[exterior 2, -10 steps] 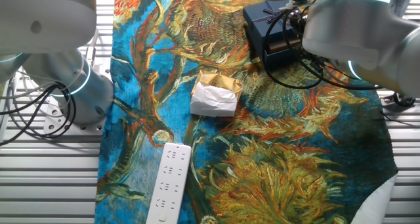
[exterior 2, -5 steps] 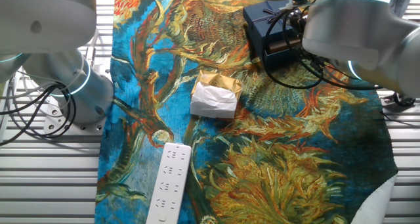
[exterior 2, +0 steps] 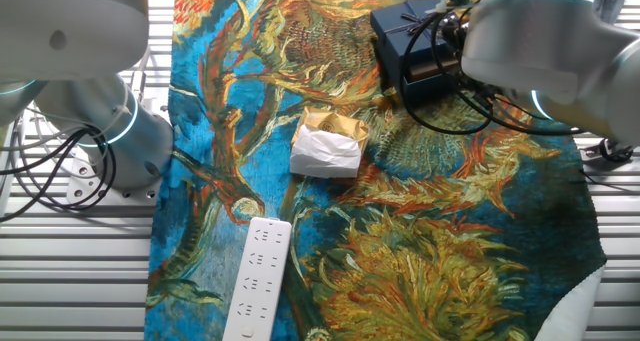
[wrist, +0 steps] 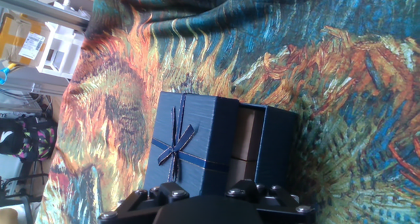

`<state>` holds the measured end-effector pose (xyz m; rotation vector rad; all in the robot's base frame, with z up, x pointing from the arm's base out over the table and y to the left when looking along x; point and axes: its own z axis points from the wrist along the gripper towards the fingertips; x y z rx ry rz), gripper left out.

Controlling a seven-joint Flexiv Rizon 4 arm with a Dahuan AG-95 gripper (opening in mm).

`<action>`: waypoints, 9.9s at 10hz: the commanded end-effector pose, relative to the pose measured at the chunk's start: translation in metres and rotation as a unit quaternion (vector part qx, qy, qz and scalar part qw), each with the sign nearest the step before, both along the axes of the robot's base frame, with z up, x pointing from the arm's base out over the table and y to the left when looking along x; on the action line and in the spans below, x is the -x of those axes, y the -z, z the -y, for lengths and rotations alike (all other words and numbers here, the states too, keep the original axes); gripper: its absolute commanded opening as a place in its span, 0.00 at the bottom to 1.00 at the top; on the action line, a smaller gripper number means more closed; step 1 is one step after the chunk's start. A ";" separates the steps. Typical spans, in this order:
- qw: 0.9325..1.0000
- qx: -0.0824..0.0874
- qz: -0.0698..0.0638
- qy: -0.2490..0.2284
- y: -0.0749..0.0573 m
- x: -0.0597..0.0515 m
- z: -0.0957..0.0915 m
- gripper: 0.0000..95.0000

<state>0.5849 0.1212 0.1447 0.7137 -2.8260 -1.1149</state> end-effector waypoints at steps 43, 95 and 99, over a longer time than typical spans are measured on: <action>1.000 0.005 0.000 -0.002 0.001 -0.001 -0.001 0.60; 0.983 0.174 0.037 -0.044 0.023 -0.012 -0.111 0.60; 0.985 0.167 0.038 -0.033 0.031 -0.008 -0.100 0.60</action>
